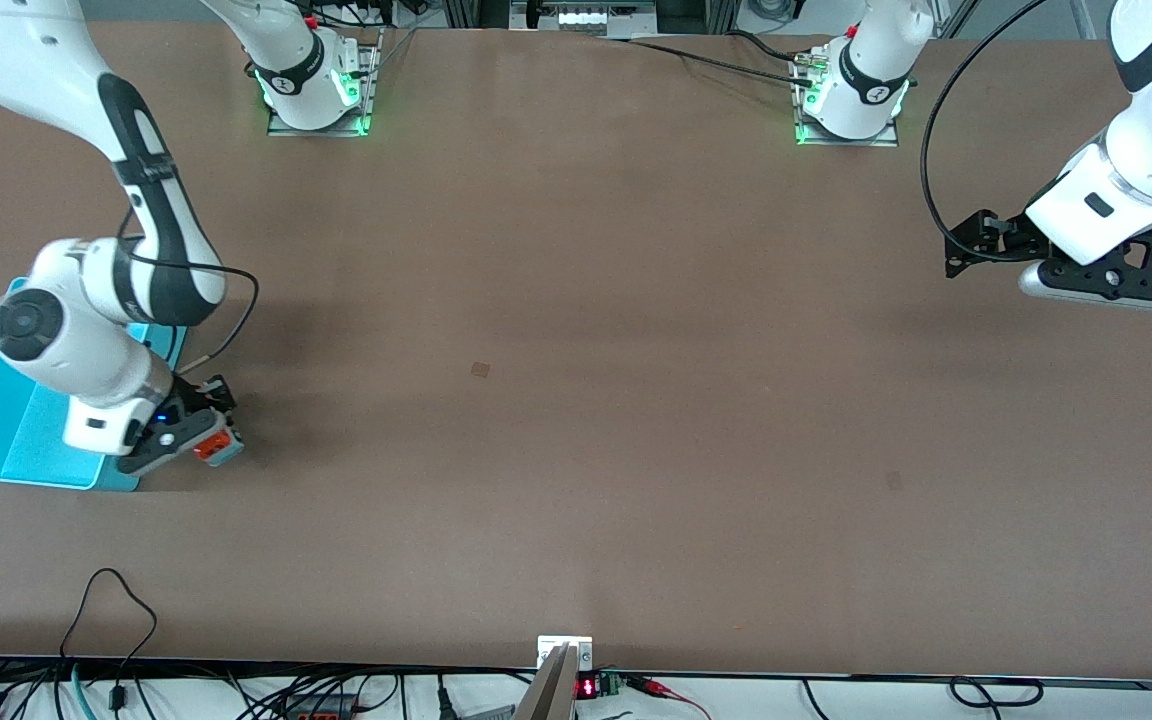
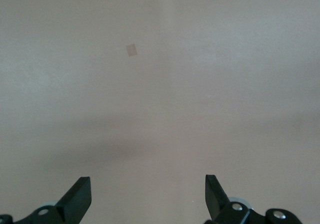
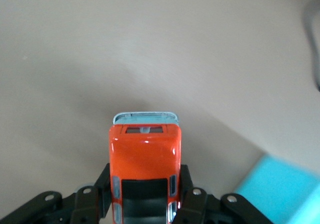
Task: Wind up bus and store in blue box
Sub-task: 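Lift the bus with the right gripper and carry it into the box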
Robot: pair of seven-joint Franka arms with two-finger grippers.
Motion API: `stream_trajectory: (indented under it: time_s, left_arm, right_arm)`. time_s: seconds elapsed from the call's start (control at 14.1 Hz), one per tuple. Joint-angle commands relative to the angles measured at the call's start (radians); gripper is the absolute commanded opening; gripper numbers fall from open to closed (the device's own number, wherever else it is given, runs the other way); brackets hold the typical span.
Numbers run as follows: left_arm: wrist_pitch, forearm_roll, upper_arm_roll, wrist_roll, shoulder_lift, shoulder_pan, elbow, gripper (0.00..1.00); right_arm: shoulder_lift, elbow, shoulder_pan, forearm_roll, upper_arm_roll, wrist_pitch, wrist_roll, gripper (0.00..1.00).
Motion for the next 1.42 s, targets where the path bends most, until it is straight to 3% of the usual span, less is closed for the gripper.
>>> stream_trajectory:
  time_s: [0.0,0.35,0.85,1.35]
  left_arm:
    - [-0.024,-0.009,0.006,-0.009,-0.001,-0.010,0.019,1.00]
    - [-0.025,-0.009,0.006,-0.008,-0.001,-0.010,0.019,1.00]
    - [-0.025,-0.009,0.005,-0.006,-0.001,-0.012,0.019,1.00]
    - [-0.056,-0.007,-0.006,-0.006,0.010,-0.012,0.049,1.00]
  right_arm:
    - [-0.050,-0.009,-0.004,0.072,-0.112,-0.081,0.063,0.00]
    - [-0.035,-0.003,-0.008,0.124,-0.267,-0.092,0.063,0.00]
    - [0.094,0.010,-0.066,0.146,-0.289,-0.054,0.076,0.00]
    - [0.136,0.010,-0.114,0.146,-0.289,-0.006,0.043,0.00]
